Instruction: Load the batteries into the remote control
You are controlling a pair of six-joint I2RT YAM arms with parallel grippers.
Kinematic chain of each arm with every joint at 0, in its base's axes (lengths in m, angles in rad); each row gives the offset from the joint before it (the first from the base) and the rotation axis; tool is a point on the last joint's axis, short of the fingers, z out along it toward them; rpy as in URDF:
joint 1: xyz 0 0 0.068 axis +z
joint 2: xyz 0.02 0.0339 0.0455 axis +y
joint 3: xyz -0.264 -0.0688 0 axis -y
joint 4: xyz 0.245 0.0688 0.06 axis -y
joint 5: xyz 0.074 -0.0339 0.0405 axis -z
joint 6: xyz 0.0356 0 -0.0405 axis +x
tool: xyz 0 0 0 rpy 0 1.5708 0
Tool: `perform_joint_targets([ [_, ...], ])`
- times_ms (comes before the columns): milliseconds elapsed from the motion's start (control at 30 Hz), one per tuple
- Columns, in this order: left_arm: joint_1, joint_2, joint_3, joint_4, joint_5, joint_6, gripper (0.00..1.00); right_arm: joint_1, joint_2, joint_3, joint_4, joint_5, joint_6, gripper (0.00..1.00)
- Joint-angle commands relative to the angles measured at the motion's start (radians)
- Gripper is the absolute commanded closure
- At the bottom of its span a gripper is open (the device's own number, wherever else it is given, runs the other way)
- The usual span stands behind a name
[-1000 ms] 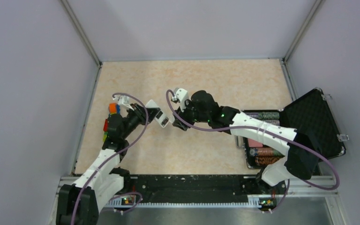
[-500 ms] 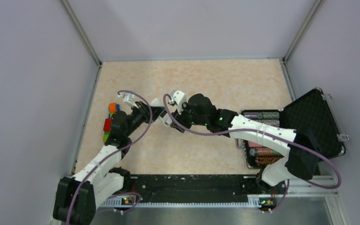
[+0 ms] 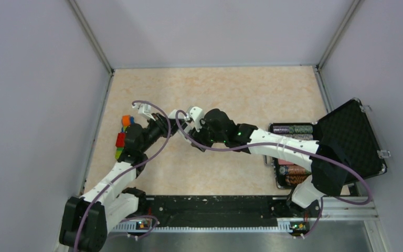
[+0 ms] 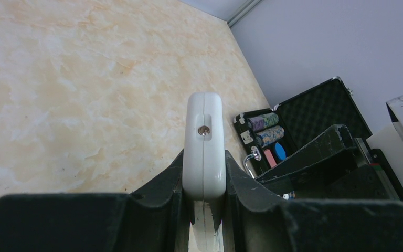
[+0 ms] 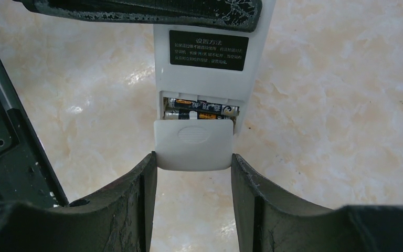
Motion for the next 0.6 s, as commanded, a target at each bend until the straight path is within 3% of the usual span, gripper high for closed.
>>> perform_joint_targets([
  [0, -0.003, 0.004, 0.038, 0.060, -0.002, 0.002, 1.00, 0.015, -0.001, 0.047, 0.047, 0.006, -0.002, 0.64],
  [567, -0.003, 0.009, 0.045, 0.033, -0.018, 0.034, 1.00, 0.014, 0.030, 0.099, 0.033, 0.040, 0.008, 0.62],
])
